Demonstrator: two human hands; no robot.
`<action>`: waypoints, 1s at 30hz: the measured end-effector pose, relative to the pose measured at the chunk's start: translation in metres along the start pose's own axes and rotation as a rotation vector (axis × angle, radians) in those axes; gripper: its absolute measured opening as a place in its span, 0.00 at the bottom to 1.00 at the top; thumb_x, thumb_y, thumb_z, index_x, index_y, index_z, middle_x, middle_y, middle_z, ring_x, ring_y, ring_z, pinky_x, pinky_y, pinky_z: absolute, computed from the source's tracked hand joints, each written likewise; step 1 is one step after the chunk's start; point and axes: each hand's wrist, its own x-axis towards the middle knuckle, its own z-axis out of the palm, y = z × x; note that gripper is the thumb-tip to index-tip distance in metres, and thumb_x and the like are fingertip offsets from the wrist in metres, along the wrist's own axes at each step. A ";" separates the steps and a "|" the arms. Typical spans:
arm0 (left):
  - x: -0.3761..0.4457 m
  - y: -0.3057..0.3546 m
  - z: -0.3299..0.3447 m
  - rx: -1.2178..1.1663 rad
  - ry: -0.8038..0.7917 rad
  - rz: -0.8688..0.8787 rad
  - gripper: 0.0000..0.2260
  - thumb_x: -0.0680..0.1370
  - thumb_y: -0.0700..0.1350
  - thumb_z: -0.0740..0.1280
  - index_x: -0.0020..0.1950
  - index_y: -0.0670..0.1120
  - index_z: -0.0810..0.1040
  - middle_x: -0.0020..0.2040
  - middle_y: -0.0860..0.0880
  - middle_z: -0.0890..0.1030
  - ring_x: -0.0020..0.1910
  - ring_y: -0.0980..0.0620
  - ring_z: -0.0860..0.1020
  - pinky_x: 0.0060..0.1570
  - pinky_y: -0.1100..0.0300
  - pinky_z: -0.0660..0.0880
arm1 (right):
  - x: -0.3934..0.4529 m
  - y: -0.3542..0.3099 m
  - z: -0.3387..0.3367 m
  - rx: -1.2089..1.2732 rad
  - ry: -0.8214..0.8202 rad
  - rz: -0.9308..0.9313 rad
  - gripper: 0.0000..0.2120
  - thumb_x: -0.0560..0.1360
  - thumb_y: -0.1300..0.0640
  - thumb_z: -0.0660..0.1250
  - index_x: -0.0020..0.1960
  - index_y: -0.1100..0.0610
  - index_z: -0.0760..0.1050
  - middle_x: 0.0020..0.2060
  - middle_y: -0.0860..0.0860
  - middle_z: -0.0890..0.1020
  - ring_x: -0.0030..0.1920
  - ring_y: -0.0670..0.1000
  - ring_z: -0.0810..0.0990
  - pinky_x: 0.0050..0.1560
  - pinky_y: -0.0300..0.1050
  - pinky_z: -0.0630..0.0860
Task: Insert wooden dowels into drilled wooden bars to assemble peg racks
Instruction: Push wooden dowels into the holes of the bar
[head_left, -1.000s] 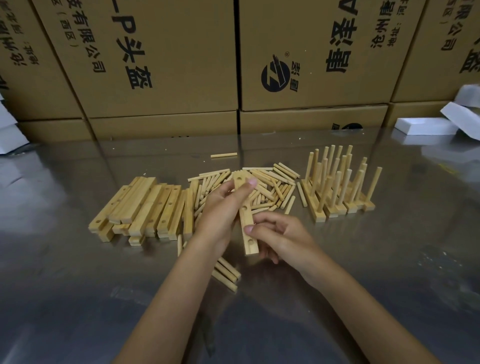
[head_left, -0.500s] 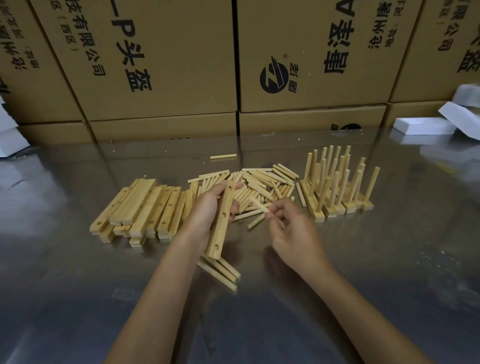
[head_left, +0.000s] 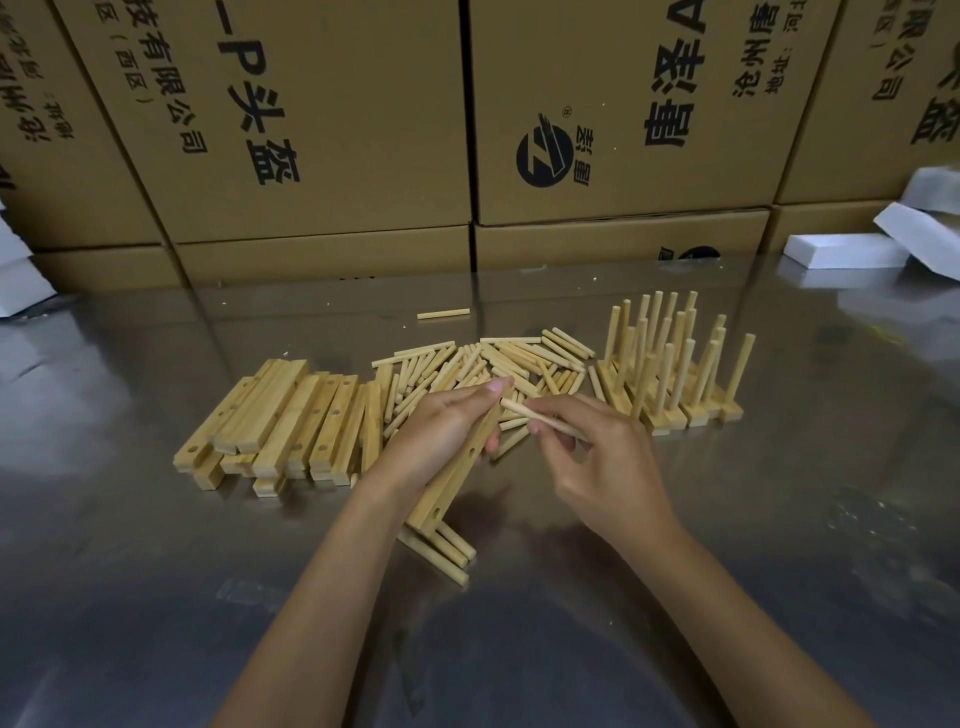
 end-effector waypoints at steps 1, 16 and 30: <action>-0.001 0.000 0.001 0.019 -0.005 0.009 0.10 0.81 0.59 0.62 0.55 0.64 0.83 0.34 0.50 0.79 0.35 0.60 0.77 0.42 0.60 0.73 | 0.000 0.001 0.000 -0.003 -0.006 -0.002 0.10 0.77 0.60 0.70 0.56 0.53 0.83 0.44 0.41 0.82 0.42 0.44 0.80 0.41 0.51 0.79; 0.001 -0.006 0.014 0.189 -0.019 0.075 0.17 0.83 0.57 0.59 0.41 0.61 0.85 0.36 0.48 0.80 0.42 0.70 0.78 0.64 0.53 0.68 | -0.005 0.007 0.008 0.077 0.089 0.149 0.11 0.74 0.67 0.70 0.53 0.57 0.85 0.41 0.43 0.83 0.38 0.34 0.77 0.37 0.24 0.69; 0.004 -0.011 0.016 0.319 0.044 0.076 0.15 0.84 0.55 0.56 0.48 0.50 0.79 0.29 0.53 0.74 0.36 0.58 0.77 0.49 0.63 0.68 | -0.005 0.009 0.013 0.277 0.051 0.367 0.08 0.76 0.62 0.71 0.47 0.49 0.84 0.37 0.39 0.84 0.43 0.38 0.82 0.41 0.27 0.73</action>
